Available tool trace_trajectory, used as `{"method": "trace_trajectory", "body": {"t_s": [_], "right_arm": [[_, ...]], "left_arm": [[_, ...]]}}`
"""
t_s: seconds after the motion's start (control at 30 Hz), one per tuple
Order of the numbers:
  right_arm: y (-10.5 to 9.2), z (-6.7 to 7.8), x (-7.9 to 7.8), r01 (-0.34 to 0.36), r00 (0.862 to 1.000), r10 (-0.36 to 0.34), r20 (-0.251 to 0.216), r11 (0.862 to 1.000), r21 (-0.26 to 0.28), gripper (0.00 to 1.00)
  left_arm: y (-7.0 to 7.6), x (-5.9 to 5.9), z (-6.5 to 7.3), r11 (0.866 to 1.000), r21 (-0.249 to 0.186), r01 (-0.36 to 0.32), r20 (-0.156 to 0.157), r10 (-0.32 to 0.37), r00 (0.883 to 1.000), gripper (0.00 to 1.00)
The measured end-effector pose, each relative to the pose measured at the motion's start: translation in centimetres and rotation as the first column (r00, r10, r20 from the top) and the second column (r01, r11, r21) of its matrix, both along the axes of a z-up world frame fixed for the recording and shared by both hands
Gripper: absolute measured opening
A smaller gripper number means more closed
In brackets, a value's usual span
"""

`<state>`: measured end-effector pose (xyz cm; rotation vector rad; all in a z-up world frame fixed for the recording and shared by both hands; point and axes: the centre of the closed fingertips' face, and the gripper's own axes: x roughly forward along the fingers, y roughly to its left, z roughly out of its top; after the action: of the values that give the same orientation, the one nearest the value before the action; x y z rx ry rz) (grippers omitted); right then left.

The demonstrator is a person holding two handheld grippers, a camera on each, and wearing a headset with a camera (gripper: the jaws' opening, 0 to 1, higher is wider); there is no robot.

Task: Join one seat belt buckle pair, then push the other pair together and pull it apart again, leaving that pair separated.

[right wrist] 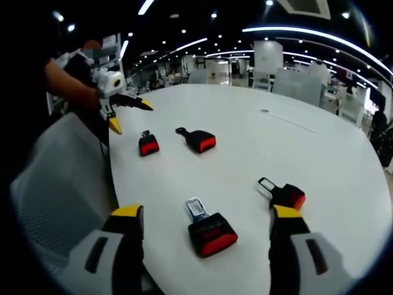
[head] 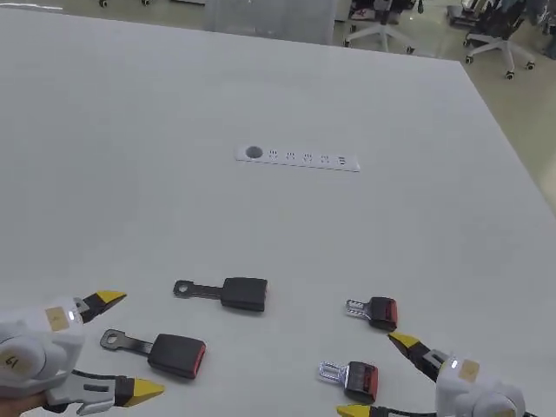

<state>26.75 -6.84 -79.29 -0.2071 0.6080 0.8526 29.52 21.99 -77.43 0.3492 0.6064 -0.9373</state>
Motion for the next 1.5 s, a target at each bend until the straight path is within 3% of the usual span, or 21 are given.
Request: {"method": "trace_trajectory", "body": {"t_s": [0.53,0.8,1.13,1.3,1.5], "right_arm": [[0.2,-2.1,-0.1,-0.090,0.994,0.087,-0.071,0.995,-0.039,0.80],[0.5,-2.8,0.0,-0.137,0.986,0.132,-0.098,0.989,-0.049,0.77],[0.2,-3.8,-0.5,-0.194,0.972,0.182,-0.145,0.978,-0.070,0.69],[-0.1,-4.1,-0.5,-0.228,0.964,0.211,-0.162,0.970,-0.089,0.65],[-0.4,-4.7,-0.9,-0.271,0.950,0.247,-0.191,0.957,-0.107,0.56]], "left_arm": [[-1.5,0.2,-2.7,0.991,0.052,0.121,-0.050,-0.118,0.992,0.85],[-2.0,0.0,-4.7,0.970,0.106,0.217,-0.082,-0.209,0.974,0.80],[-2.4,0.5,-5.9,0.940,0.149,0.308,-0.104,-0.294,0.950,0.72],[-2.5,0.3,-6.8,0.913,0.180,0.365,-0.123,-0.347,0.930,0.66],[-2.9,0.2,-6.7,0.903,0.156,0.400,-0.142,-0.380,0.914,0.63]]}}
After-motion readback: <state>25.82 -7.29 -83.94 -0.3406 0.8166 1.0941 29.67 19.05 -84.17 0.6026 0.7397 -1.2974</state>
